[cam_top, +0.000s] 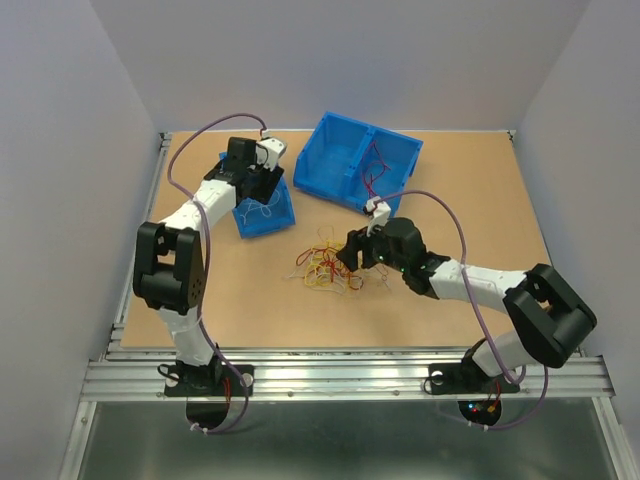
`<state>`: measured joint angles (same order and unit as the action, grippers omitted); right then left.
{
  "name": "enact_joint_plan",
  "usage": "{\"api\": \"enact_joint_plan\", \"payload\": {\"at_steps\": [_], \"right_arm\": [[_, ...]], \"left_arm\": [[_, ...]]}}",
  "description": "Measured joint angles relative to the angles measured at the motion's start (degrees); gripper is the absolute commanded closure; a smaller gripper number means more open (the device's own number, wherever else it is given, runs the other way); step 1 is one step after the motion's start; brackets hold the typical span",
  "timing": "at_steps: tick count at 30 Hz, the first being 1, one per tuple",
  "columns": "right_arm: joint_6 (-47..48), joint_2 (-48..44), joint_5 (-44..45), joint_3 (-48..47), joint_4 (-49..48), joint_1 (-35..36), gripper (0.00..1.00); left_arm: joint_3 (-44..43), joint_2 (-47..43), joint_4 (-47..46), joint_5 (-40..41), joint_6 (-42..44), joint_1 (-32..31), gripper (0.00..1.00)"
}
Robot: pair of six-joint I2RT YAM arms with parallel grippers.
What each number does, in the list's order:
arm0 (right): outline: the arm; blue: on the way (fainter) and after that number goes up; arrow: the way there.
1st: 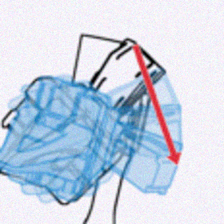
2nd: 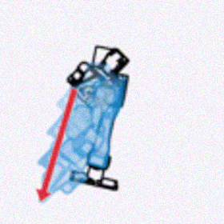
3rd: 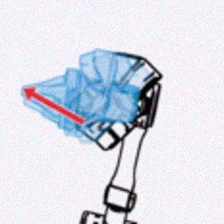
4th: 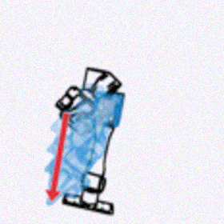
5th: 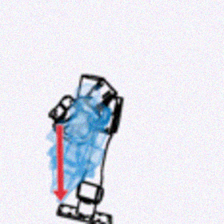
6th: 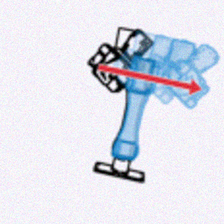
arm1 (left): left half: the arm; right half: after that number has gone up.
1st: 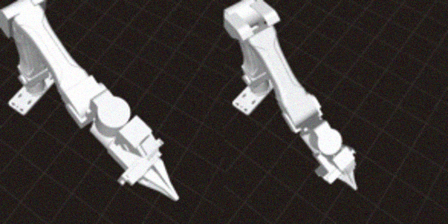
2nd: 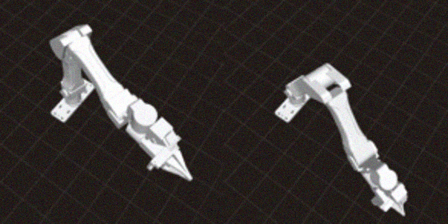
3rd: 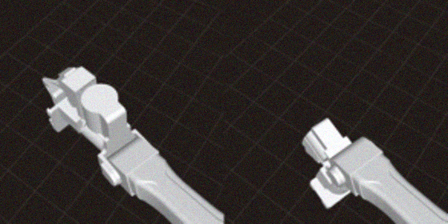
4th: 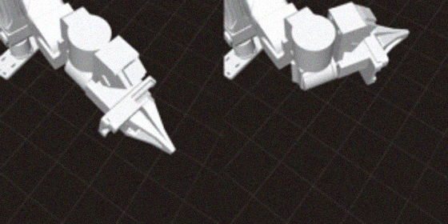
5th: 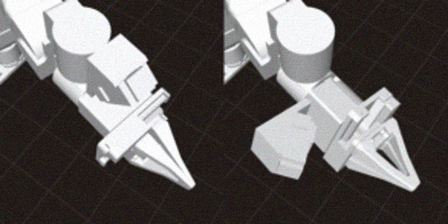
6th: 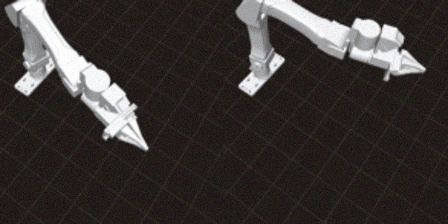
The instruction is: Untangle the cables
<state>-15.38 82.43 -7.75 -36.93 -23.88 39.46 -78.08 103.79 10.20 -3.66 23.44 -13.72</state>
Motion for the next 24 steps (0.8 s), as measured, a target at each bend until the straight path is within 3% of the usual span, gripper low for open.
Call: {"api": "enact_joint_plan", "payload": {"at_steps": [10,14,18,20,21,22,24], "right_arm": [[0.7,5.0,0.5,-3.7,1.6,0.0,0.39],[1.2,8.5,0.3,-7.5,1.7,0.0,0.43],[2.0,11.8,0.2,-10.5,1.7,0.0,0.60],[2.2,13.0,0.3,-11.2,1.9,0.0,0.73],[2.3,13.7,0.4,-11.5,2.2,0.0,0.90],[2.4,13.9,0.4,-11.5,2.4,0.0,0.98],[2.7,14.3,0.7,-11.6,3.4,0.0,1.00]], "left_arm": [[5.6,-17.3,-5.2,-4.8,0.5,-0.9,0.20],[7.3,-21.6,-7.0,-6.1,1.0,-5.2,0.20],[8.5,-21.9,-7.8,-6.5,1.0,-11.0,0.20],[8.9,-21.9,-8.3,-7.3,0.6,-12.7,0.21],[9.2,-21.9,-9.2,-7.8,0.3,-13.3,0.21],[9.6,-21.9,-10.5,-8.1,-0.1,-13.3,0.21],[11.9,-22.3,-14.9,-8.2,-1.0,-13.2,0.21]]}}
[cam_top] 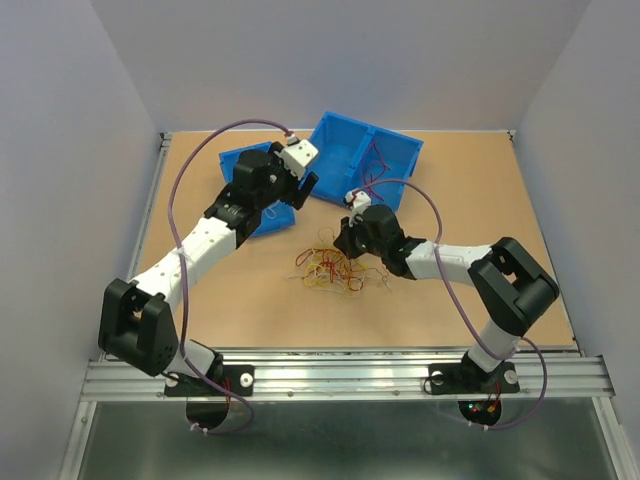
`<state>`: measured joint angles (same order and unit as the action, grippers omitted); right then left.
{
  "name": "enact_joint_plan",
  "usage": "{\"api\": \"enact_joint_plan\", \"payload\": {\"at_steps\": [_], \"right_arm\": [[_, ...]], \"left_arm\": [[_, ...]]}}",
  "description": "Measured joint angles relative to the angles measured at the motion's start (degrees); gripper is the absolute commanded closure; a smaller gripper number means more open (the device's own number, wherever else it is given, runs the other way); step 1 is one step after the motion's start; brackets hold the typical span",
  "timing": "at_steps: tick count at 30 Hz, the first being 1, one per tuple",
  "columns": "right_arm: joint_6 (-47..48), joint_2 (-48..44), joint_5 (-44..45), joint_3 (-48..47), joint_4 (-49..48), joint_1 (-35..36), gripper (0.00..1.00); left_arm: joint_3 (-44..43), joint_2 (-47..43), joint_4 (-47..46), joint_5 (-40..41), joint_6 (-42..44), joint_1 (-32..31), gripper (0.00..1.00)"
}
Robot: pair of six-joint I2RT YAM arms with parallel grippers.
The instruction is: Untangle the cables
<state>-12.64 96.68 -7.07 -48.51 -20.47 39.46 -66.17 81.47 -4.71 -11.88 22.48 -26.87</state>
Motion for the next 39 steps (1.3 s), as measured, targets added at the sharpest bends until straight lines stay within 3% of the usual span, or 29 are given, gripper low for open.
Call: {"api": "enact_joint_plan", "payload": {"at_steps": [7,17,26,39], "right_arm": [[0.3,-7.3,-1.7,0.1,3.1,0.0,0.99],[-0.9,-30.0,-8.7,0.8,1.2,0.0,0.99],[-1.3,-32.8,-9.7,-1.1,2.2,0.0,1.00],[-3.5,-29.3,-8.7,-21.7,-0.8,0.0,1.00]], "left_arm": [[20.2,-6.5,-12.6,-4.6,-1.6,0.6,0.21],[24.8,-13.5,-20.5,-13.0,-1.3,0.6,0.21],[28.2,-17.4,-24.0,-18.7,0.0,0.7,0.20],[28.4,-11.2,-25.6,-23.3,2.2,0.7,0.19]]}}
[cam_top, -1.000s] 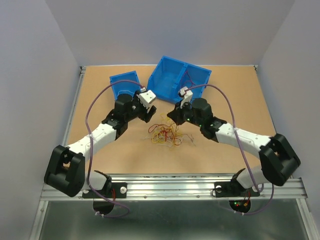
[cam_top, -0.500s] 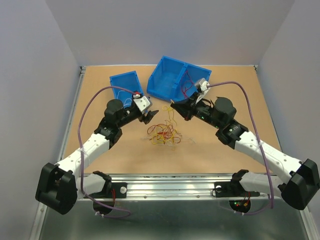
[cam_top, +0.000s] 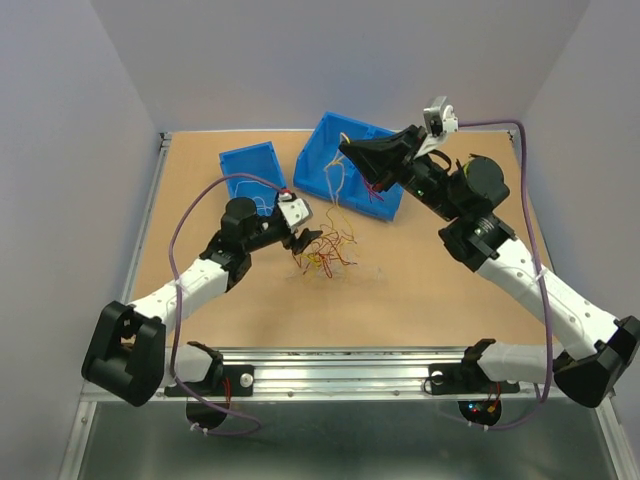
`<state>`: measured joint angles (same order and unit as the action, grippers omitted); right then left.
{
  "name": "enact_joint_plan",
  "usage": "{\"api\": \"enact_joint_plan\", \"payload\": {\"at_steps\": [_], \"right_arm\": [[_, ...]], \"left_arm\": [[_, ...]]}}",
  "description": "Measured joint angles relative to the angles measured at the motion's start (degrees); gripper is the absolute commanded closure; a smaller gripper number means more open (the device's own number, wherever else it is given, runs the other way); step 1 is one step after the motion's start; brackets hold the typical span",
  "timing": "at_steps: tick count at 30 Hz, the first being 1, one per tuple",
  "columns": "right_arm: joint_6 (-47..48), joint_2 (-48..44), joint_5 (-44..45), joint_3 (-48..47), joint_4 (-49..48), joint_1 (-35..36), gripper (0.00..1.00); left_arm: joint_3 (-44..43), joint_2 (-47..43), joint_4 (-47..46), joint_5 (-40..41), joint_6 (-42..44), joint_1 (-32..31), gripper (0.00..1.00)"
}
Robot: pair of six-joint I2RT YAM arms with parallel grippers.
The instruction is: Untangle the cables
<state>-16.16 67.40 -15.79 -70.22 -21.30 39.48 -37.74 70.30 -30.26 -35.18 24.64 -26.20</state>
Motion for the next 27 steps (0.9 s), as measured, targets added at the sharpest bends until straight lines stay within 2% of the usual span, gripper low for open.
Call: {"api": "enact_joint_plan", "payload": {"at_steps": [11,17,21,23,27], "right_arm": [[-1.5,10.4,5.8,-13.9,-2.9,0.0,1.00],[-3.0,11.9,8.9,-18.2,-5.4,0.0,0.99],[-3.6,11.8,10.9,-19.2,-8.5,0.0,0.99],[-3.7,11.4,11.6,-19.2,-9.4,0.0,0.99],[-4.1,9.9,12.2,-18.4,-10.8,0.0,0.99]], "left_arm": [[-2.8,7.7,2.8,-2.6,1.6,0.0,0.21],[-6.0,12.0,5.0,-3.9,2.4,0.0,0.25],[-6.0,12.1,5.5,-3.6,2.0,0.2,0.26],[-4.9,11.4,2.8,-3.6,0.0,1.4,0.20],[-0.1,5.4,-3.0,-4.8,-5.2,7.7,0.17]]}}
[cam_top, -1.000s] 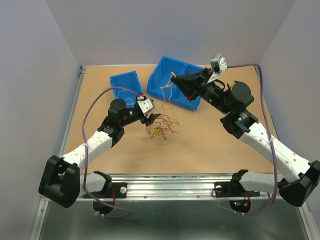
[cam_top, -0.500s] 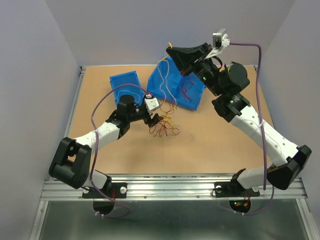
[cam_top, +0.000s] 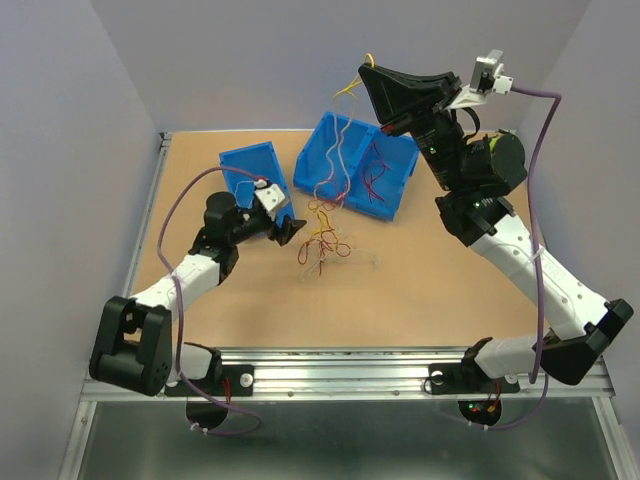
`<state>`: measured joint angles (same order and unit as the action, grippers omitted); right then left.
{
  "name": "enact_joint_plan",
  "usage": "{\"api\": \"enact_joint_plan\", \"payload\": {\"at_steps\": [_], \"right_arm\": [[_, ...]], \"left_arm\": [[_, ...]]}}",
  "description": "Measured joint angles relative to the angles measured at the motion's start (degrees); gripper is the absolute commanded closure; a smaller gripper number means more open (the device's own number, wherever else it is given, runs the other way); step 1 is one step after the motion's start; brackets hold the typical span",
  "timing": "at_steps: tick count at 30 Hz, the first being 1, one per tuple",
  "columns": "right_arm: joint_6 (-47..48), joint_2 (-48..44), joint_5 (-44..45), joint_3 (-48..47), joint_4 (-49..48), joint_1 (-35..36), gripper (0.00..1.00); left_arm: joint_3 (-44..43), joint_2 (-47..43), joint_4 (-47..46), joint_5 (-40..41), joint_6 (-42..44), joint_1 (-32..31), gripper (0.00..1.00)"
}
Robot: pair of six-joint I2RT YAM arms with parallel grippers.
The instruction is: Untangle the cables
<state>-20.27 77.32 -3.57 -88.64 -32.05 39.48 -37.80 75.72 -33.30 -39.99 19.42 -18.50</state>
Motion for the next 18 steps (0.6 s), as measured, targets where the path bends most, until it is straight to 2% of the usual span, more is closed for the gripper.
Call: {"api": "enact_joint_plan", "payload": {"at_steps": [2,9,18], "right_arm": [[-0.1,-0.9,0.2,0.7,-0.9,0.0,1.00],[-1.2,-1.1,0.2,1.0,-3.2,0.0,0.99],[-2.7,0.0,-0.1,1.1,-3.3,0.0,0.99]], "left_arm": [[1.3,-3.5,-2.8,-1.4,-1.5,2.3,0.17],[2.0,-8.4,-7.7,-8.7,-3.1,2.0,0.17],[4.8,-13.7,-8.1,-10.4,-3.7,2.0,0.17]]}}
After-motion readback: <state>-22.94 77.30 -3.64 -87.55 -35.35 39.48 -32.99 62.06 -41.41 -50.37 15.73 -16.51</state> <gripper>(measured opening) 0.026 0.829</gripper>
